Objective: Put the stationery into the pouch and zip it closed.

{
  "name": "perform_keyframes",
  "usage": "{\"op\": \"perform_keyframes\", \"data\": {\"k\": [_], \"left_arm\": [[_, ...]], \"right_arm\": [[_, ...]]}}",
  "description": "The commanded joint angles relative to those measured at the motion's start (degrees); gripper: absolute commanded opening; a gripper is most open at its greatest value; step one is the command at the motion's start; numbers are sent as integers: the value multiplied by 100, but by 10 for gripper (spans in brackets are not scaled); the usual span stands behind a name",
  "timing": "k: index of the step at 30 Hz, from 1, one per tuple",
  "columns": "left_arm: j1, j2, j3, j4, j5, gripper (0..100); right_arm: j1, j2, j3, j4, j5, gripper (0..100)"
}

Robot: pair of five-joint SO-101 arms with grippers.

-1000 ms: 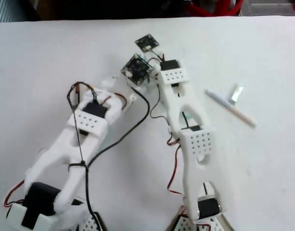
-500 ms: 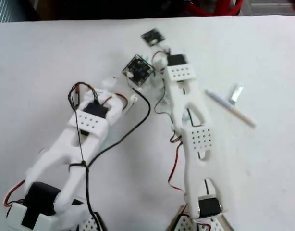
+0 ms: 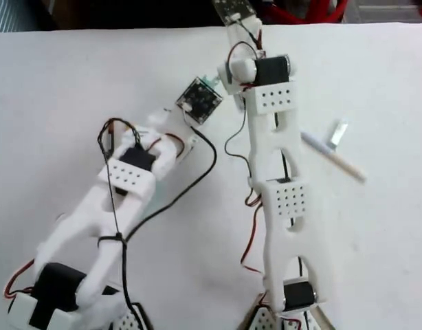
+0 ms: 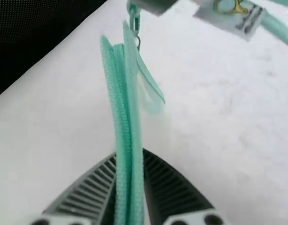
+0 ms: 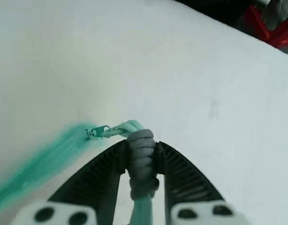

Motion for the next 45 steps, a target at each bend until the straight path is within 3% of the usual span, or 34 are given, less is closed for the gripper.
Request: {"op": "perform_keyframes", "data": {"k": [1, 12, 28, 31, 37, 45], "left_arm": [[-84, 136, 26, -9, -9, 23], [-75, 136, 26, -9, 9, 23], [-75, 136, 26, -9, 26, 23], [-57, 84, -18, -62, 316, 27], [347, -198, -167, -97, 457, 158], [1007, -637, -176, -105, 492, 158]], "right_arm": [[163, -1068, -466, -4, -193, 19], [22, -2563, -431, 365, -176, 19], [-277, -3530, -387, 637, -202, 19], [-233, -3679, -185, 637, -202, 19], [-347, -4479, 264, 637, -211, 19], [-382, -6114, 2110, 620, -220, 19]]}}
